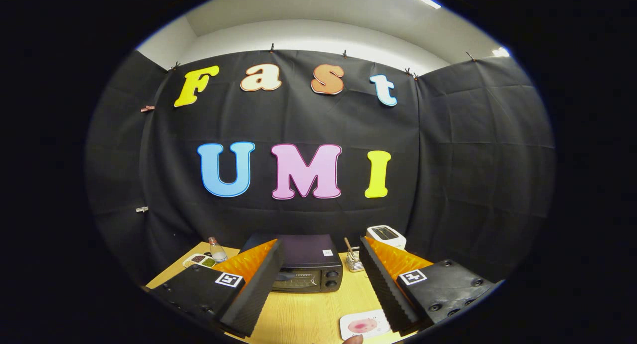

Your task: Open the toaster oven, put the food inside, and close the toaster oven door.

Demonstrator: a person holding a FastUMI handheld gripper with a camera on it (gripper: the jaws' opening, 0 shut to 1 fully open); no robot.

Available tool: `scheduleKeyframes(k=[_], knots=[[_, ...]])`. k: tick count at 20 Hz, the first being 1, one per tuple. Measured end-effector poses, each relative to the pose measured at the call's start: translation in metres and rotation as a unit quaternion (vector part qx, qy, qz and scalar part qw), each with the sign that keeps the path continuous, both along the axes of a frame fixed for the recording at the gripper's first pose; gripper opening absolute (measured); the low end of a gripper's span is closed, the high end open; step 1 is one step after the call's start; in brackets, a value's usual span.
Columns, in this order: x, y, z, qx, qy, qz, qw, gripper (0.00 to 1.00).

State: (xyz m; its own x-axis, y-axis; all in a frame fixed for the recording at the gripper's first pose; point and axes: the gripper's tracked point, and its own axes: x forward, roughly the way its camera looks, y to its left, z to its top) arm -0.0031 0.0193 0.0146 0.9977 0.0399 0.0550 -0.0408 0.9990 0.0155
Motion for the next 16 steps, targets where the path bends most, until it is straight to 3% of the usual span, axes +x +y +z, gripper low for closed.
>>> scheduleKeyframes(k=[11,16], knots=[[0.007,0.013,-0.001,0.003,-0.003,0.006,1.0,0.97],[0.049,0.064,-0.058,-0.002,0.057,0.043,0.997,0.98]])
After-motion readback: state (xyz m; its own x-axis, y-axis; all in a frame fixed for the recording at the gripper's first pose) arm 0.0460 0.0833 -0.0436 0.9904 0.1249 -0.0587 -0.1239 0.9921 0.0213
